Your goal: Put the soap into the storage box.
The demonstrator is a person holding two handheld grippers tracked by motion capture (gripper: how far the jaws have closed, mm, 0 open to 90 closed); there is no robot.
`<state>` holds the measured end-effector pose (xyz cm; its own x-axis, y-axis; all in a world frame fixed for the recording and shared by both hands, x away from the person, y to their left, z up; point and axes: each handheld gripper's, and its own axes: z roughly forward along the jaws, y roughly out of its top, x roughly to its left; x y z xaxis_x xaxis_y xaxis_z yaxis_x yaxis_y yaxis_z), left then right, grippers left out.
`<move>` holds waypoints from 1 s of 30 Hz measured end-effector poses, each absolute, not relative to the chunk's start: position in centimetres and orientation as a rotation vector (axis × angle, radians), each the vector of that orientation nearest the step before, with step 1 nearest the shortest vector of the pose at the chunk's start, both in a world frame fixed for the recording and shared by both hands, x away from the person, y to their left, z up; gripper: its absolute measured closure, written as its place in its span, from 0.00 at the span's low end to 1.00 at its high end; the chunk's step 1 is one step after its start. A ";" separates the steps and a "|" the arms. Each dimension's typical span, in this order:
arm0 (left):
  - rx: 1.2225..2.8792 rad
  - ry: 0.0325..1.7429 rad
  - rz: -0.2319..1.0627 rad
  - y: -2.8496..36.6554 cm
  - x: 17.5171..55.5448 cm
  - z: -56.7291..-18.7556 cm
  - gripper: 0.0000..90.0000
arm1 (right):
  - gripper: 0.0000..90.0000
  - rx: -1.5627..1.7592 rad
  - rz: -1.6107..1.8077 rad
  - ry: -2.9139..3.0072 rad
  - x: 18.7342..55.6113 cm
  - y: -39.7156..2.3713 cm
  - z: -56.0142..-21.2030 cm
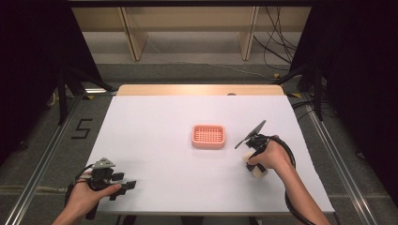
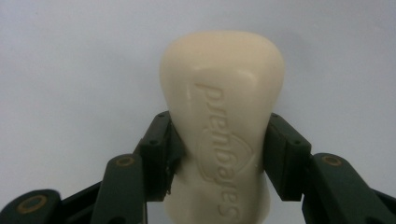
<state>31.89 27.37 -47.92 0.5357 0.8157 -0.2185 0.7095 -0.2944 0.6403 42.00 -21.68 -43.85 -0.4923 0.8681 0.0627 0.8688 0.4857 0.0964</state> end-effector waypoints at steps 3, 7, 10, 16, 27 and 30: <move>2.070 1.230 0.194 27.4 31.9 -47.9 0.37 | 0.56 -1.607 -0.170 -2.720 41.8 -21.7 -43.9; 2.062 1.242 0.202 27.3 31.9 -48.0 0.37 | 0.56 -1.591 -0.179 -2.733 41.7 -22.0 -43.6; 2.064 1.240 0.202 27.3 31.9 -48.0 0.37 | 0.56 -1.546 -0.169 -2.751 41.7 -22.1 -43.5; 2.069 1.235 0.207 27.3 32.0 -48.0 0.37 | 0.56 -1.593 -0.174 -2.759 41.4 -21.8 -43.1; 2.055 1.261 0.201 27.2 31.8 -47.9 0.37 | 0.56 -1.586 -0.164 -2.795 41.5 -21.3 -42.6; 2.066 1.238 0.198 27.4 31.8 -47.9 0.37 | 0.56 -1.554 -0.172 -2.814 41.6 -21.3 -42.4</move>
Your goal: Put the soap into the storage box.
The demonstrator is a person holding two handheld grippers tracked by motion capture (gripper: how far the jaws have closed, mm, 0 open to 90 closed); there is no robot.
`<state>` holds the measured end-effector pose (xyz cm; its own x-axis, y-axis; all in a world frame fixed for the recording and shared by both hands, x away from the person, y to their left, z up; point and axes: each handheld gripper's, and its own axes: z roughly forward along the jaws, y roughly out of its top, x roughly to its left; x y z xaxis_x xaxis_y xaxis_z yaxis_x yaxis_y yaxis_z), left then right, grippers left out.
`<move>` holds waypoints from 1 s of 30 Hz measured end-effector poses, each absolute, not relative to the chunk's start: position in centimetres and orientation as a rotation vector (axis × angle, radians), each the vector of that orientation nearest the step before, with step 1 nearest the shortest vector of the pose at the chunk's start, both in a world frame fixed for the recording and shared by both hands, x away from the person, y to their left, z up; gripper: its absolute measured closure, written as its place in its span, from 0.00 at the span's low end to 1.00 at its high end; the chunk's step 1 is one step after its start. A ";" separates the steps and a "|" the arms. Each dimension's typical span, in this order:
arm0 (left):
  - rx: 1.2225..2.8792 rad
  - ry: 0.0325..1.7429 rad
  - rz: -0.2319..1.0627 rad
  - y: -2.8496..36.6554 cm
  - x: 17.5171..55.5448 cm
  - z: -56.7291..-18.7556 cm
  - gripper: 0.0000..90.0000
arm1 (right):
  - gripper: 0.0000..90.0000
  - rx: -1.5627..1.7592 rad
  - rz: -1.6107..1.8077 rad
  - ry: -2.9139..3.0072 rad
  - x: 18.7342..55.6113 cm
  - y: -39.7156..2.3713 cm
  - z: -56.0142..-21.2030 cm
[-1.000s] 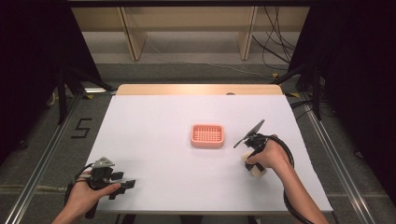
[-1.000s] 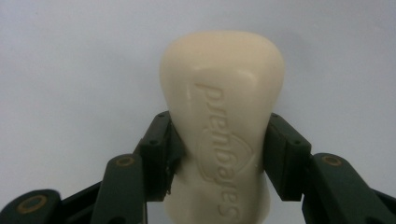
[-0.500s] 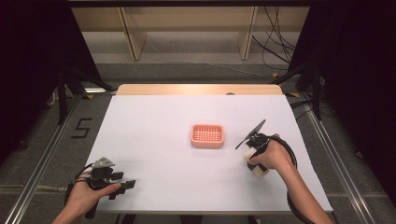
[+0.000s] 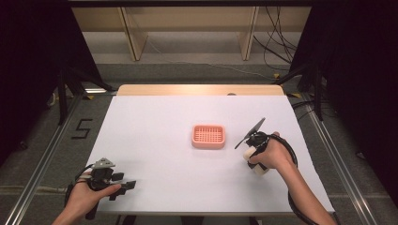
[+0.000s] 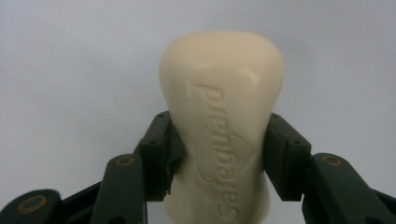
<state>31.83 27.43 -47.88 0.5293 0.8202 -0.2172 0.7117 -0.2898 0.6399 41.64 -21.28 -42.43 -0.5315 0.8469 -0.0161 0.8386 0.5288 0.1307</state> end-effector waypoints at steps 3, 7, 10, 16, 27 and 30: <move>2.048 1.257 0.217 27.3 31.8 -47.9 0.37 | 0.56 1.466 0.163 2.683 41.9 -21.1 -42.3; 2.062 1.237 0.197 27.4 31.8 -47.9 0.37 | 0.56 1.461 0.168 2.674 42.1 -20.8 -42.0; 2.063 1.231 0.202 27.4 31.8 -47.8 0.37 | 0.56 1.460 0.155 2.668 42.4 -20.4 -41.8; 2.065 1.232 0.196 27.4 31.9 -47.9 0.37 | 0.56 1.408 0.172 2.684 42.8 -19.9 -41.4; 2.067 1.229 0.201 27.4 31.8 -47.8 0.37 | 0.56 1.371 0.178 2.702 43.5 -18.5 -41.1; 2.066 1.232 0.203 27.4 31.8 -47.8 0.37 | 0.56 1.345 0.161 2.708 43.7 -18.1 -41.0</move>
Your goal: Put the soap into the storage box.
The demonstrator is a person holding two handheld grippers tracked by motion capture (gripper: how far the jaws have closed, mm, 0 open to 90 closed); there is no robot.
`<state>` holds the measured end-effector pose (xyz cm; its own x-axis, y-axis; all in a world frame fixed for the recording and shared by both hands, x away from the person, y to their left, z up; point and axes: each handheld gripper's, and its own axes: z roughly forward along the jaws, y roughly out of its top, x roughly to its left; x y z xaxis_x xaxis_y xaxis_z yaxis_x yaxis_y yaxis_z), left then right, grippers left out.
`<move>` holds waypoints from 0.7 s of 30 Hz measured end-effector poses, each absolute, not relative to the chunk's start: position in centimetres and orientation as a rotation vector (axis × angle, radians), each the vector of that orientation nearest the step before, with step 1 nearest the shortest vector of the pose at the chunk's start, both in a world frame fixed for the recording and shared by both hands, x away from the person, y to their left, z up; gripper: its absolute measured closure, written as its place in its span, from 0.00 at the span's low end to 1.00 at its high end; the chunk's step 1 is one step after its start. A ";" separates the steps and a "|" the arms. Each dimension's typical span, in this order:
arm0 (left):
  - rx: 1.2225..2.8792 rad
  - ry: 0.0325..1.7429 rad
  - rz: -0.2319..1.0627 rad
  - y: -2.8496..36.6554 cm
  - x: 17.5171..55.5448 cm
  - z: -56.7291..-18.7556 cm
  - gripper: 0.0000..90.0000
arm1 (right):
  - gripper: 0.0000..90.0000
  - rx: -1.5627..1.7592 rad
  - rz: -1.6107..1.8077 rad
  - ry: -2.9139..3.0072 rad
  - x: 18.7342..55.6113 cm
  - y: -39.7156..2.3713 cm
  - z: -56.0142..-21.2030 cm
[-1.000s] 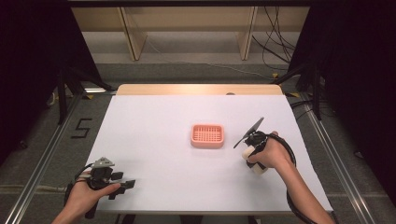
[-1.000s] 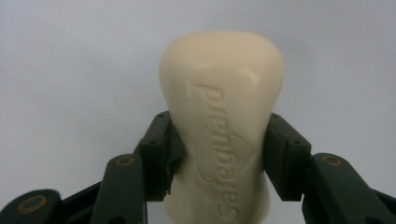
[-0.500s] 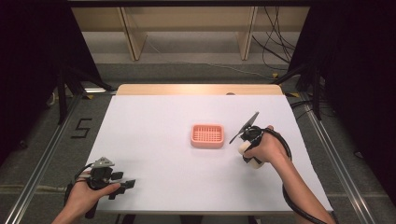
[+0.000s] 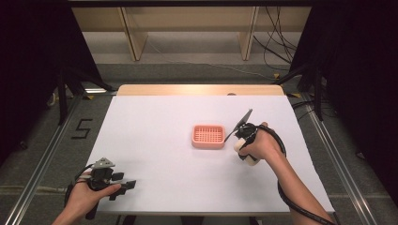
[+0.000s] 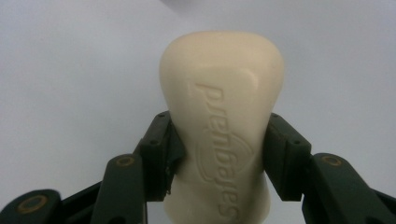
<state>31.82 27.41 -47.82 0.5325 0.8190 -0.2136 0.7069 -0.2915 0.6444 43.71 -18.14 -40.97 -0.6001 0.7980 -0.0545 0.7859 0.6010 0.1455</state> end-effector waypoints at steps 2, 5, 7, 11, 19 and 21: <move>2.065 1.231 0.203 27.4 31.8 -47.8 0.37 | 0.56 1.345 0.165 2.700 43.7 -17.8 -41.0; 2.060 1.230 0.205 27.3 31.9 -47.9 0.37 | 0.56 1.337 0.158 2.715 43.8 -17.5 -41.0; 2.063 1.231 0.206 27.3 31.9 -47.9 0.37 | 0.56 1.303 0.152 2.713 43.9 -17.4 -40.9; 2.059 1.226 0.210 27.3 31.9 -47.9 0.37 | 0.56 1.312 0.168 2.708 44.1 -17.1 -40.9; 2.053 1.246 0.216 27.1 31.7 -47.8 0.37 | 0.56 1.202 0.129 2.747 44.4 -16.8 -41.1; 2.062 1.237 0.203 27.2 31.9 -47.9 0.37 | 0.56 1.211 0.124 2.746 44.4 -16.8 -41.2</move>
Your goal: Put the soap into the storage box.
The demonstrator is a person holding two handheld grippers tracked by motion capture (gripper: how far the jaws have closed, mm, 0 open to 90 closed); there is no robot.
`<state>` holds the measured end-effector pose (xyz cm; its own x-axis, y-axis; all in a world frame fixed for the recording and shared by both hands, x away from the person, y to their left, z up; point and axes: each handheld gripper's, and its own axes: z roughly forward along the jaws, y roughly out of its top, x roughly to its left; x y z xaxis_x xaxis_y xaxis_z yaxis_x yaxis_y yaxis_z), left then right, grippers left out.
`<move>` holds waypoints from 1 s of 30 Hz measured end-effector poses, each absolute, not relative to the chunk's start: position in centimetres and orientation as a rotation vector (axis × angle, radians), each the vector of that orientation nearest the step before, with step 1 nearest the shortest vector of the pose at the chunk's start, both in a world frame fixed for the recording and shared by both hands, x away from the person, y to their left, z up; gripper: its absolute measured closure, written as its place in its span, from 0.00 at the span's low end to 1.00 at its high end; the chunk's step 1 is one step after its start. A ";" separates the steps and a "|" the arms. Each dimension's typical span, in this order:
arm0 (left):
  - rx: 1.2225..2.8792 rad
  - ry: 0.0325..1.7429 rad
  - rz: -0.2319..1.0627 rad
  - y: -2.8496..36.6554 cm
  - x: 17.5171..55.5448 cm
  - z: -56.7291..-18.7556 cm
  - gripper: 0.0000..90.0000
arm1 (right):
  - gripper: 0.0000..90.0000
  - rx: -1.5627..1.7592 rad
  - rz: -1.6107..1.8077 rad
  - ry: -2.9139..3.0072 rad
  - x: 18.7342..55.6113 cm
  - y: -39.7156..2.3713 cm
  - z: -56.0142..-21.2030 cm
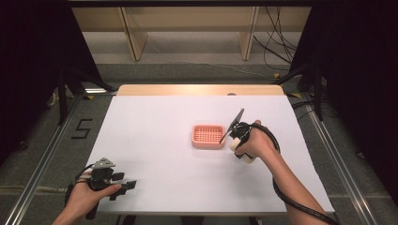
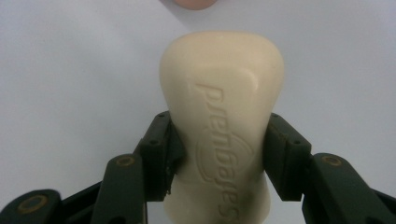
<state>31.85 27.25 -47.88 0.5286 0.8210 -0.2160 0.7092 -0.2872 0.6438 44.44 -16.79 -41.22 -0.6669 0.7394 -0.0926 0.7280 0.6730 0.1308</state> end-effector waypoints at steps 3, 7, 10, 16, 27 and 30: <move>2.066 1.229 0.207 27.3 31.9 -47.9 0.37 | 0.56 1.230 0.131 2.737 44.5 -16.7 -41.2; 2.072 1.235 0.209 27.2 31.8 -47.8 0.37 | 0.56 1.224 0.136 2.733 44.7 -16.7 -41.1; 2.058 1.238 0.203 27.2 31.8 -47.9 0.37 | 0.56 1.220 0.151 2.734 44.8 -16.5 -41.2; 2.068 1.232 0.203 27.2 31.8 -47.8 0.37 | 0.56 1.211 0.168 2.726 45.1 -16.1 -41.1; 2.066 1.227 0.197 27.3 31.8 -47.8 0.37 | 0.56 1.191 0.198 2.712 45.6 -15.1 -40.3; 2.064 1.228 0.210 27.3 31.9 -47.9 0.37 | 0.56 1.188 0.202 2.707 45.7 -14.8 -40.1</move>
